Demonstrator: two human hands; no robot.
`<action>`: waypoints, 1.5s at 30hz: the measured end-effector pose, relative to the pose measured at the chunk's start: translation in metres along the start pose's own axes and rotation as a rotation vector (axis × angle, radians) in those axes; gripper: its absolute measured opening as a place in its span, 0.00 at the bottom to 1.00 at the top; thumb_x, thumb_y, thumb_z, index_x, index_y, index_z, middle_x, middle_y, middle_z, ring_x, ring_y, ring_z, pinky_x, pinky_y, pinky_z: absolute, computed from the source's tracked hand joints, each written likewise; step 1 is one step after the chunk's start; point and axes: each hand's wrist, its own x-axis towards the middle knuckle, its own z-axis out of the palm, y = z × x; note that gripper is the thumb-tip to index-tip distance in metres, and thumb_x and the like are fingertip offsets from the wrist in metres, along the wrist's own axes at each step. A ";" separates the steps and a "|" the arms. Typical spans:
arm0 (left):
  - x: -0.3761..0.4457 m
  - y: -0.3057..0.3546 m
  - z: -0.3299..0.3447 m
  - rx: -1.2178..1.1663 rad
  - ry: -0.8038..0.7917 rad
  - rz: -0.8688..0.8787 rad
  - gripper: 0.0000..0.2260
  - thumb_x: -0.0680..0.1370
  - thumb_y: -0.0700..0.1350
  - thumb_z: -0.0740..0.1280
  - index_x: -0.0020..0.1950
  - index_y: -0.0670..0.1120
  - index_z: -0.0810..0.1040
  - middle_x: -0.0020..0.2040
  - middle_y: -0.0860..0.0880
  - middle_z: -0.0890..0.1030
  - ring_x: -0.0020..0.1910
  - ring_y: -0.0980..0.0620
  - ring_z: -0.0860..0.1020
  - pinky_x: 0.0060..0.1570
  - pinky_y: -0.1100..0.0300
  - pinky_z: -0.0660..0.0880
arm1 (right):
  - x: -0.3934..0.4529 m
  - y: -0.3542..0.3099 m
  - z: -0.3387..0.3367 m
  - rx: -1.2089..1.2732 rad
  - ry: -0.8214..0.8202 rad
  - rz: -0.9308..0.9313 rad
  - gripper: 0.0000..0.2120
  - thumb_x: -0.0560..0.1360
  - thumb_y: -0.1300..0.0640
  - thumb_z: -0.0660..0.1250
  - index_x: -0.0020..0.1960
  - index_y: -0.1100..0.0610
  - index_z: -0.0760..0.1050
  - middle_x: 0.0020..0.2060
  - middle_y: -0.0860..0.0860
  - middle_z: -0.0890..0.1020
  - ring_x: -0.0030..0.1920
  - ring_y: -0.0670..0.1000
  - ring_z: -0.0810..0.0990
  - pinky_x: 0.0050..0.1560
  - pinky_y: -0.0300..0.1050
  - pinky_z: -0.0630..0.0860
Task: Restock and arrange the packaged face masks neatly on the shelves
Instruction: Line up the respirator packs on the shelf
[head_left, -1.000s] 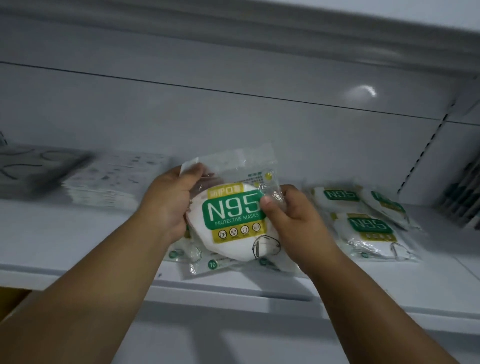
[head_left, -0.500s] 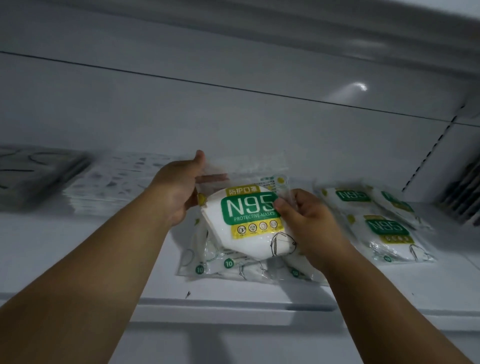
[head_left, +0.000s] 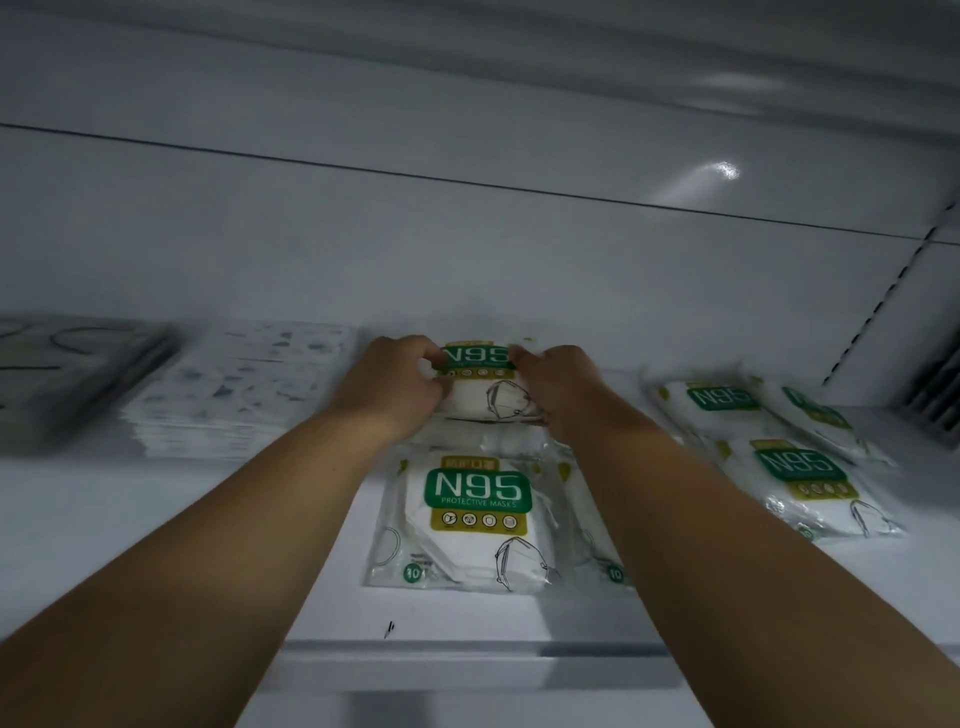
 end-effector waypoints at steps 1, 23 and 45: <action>0.004 -0.004 0.002 0.032 0.003 0.023 0.09 0.78 0.50 0.69 0.58 0.55 0.81 0.58 0.49 0.80 0.51 0.50 0.80 0.41 0.59 0.73 | 0.002 -0.002 0.004 -0.047 0.016 0.002 0.22 0.76 0.42 0.69 0.42 0.61 0.75 0.40 0.58 0.82 0.42 0.58 0.83 0.44 0.53 0.82; 0.000 0.013 0.022 0.376 -0.051 0.266 0.12 0.79 0.42 0.65 0.61 0.47 0.82 0.59 0.45 0.80 0.56 0.44 0.79 0.56 0.53 0.76 | -0.018 0.015 -0.002 -0.817 0.228 -0.625 0.11 0.82 0.57 0.57 0.53 0.58 0.78 0.51 0.55 0.79 0.53 0.56 0.75 0.53 0.49 0.73; -0.044 0.220 0.193 0.167 -0.180 0.450 0.13 0.81 0.42 0.63 0.62 0.51 0.80 0.62 0.49 0.79 0.59 0.48 0.77 0.57 0.60 0.72 | 0.027 0.150 -0.277 -0.906 0.283 -0.290 0.17 0.80 0.48 0.64 0.66 0.53 0.75 0.62 0.53 0.76 0.62 0.55 0.74 0.60 0.48 0.71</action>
